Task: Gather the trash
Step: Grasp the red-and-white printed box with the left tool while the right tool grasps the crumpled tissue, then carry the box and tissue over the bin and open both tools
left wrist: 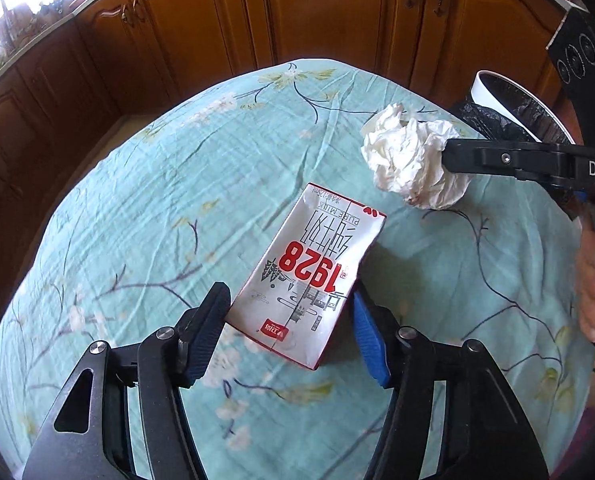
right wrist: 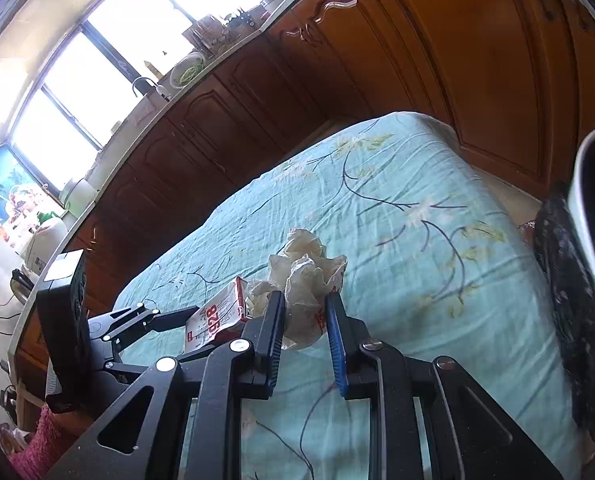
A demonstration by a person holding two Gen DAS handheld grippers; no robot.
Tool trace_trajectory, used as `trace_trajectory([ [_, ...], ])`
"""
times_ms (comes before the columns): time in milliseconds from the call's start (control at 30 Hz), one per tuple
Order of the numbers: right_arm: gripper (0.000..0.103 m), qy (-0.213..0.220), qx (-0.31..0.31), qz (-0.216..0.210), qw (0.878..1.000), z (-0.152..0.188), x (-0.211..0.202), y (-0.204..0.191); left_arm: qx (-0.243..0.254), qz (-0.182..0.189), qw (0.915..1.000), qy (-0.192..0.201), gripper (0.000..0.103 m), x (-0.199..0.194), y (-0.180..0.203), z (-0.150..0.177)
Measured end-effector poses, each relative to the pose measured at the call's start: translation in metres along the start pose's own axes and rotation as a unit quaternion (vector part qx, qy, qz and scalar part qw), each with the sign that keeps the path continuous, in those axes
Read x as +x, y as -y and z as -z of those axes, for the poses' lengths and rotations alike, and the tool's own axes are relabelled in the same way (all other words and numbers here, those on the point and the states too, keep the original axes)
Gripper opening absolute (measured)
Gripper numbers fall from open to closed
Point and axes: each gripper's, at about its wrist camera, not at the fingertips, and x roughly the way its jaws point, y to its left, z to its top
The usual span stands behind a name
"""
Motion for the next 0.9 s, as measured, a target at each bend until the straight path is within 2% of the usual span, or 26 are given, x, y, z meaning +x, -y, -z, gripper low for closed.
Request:
trace_trajectory([
  [100, 0.021, 0.012, 0.008, -0.001, 1.0, 0.007, -0.022, 0.008, -0.039, 0.007, 0.9992, -0.002, 0.059, -0.01, 0.012, 0.012],
  [200, 0.021, 0.027, 0.013, 0.002, 1.0, 0.017, -0.046, 0.015, -0.084, 0.035, 0.9958, 0.008, 0.059, -0.022, 0.024, 0.025],
  [467, 0.021, 0.06, 0.013, 0.028, 0.998, 0.039, -0.096, 0.028, -0.141, 0.06, 0.9873, 0.041, 0.057, -0.043, 0.066, 0.047],
  [633, 0.021, 0.07, 0.022, 0.038, 0.997, 0.05, -0.117, 0.039, -0.151, 0.075, 0.9838, 0.062, 0.056, -0.053, 0.098, 0.048],
  [900, 0.021, 0.087, 0.038, 0.045, 0.995, 0.062, -0.139, 0.051, -0.145, 0.09, 0.9815, 0.087, 0.054, -0.065, 0.133, 0.03],
])
